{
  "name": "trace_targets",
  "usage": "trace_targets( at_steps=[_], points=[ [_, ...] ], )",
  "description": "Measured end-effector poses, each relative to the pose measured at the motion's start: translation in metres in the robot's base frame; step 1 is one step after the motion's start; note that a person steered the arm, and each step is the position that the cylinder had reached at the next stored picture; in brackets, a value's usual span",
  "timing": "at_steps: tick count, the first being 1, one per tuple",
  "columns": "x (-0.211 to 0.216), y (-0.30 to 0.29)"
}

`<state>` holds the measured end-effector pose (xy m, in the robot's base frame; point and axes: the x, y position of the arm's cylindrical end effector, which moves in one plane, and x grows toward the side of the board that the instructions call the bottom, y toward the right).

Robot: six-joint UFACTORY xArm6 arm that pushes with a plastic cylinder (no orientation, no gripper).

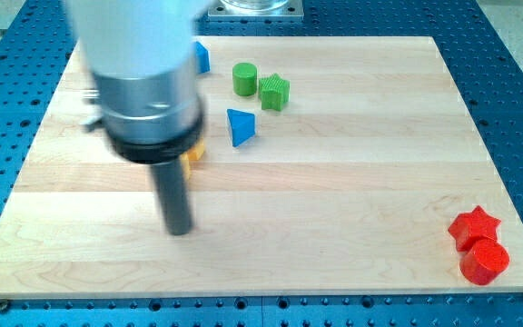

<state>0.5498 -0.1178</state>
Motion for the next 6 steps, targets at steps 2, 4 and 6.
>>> trace_targets(
  at_steps=[2, 4, 6],
  points=[
    [-0.022, -0.092],
    [-0.11, -0.085],
    [-0.166, -0.085]
  ],
)
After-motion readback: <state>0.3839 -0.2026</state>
